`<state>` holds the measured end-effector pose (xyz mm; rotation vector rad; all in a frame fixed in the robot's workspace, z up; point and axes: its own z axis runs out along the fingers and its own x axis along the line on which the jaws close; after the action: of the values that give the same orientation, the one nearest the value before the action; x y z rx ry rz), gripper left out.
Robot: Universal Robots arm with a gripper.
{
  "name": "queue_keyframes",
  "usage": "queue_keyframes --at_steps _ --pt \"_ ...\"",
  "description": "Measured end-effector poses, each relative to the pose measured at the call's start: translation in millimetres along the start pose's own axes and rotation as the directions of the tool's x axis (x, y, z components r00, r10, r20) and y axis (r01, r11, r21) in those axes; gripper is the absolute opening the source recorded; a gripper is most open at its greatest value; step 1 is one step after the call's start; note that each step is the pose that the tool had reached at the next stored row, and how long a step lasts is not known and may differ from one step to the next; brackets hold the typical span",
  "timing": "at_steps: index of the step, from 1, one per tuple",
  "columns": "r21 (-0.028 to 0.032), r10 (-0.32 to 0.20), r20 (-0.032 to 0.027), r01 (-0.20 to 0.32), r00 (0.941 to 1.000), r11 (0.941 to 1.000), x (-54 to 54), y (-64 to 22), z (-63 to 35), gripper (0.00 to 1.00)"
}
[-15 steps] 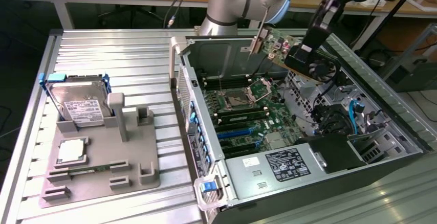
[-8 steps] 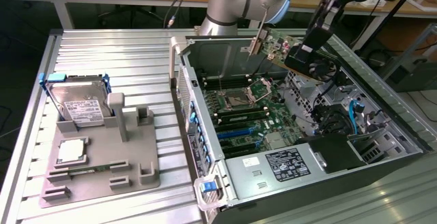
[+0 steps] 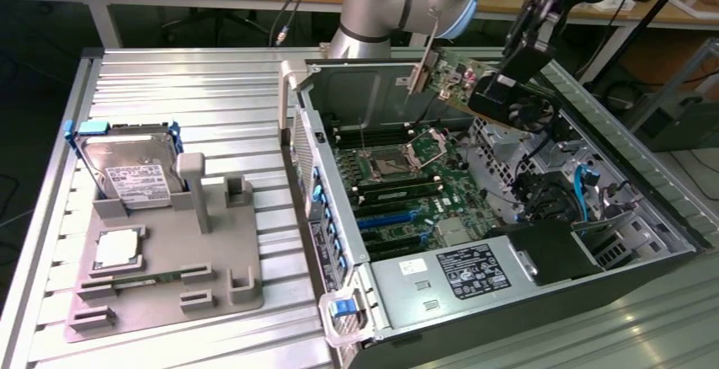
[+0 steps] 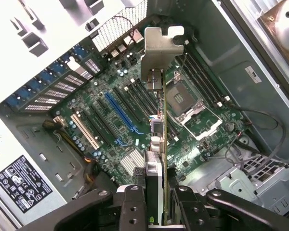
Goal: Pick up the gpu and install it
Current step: 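Insert the gpu into the slot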
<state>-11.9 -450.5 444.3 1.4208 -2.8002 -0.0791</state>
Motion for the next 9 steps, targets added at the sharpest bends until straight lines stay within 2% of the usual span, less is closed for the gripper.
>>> queue_keyframes --at_steps 4,9 --pt "-0.0015 -0.063 -0.0027 0.063 0.9980 0.9980 0.0 0.0 0.0 0.27" --pt "-0.0029 -0.115 -0.0050 0.115 0.9933 0.9933 0.0 0.0 0.0 0.27"
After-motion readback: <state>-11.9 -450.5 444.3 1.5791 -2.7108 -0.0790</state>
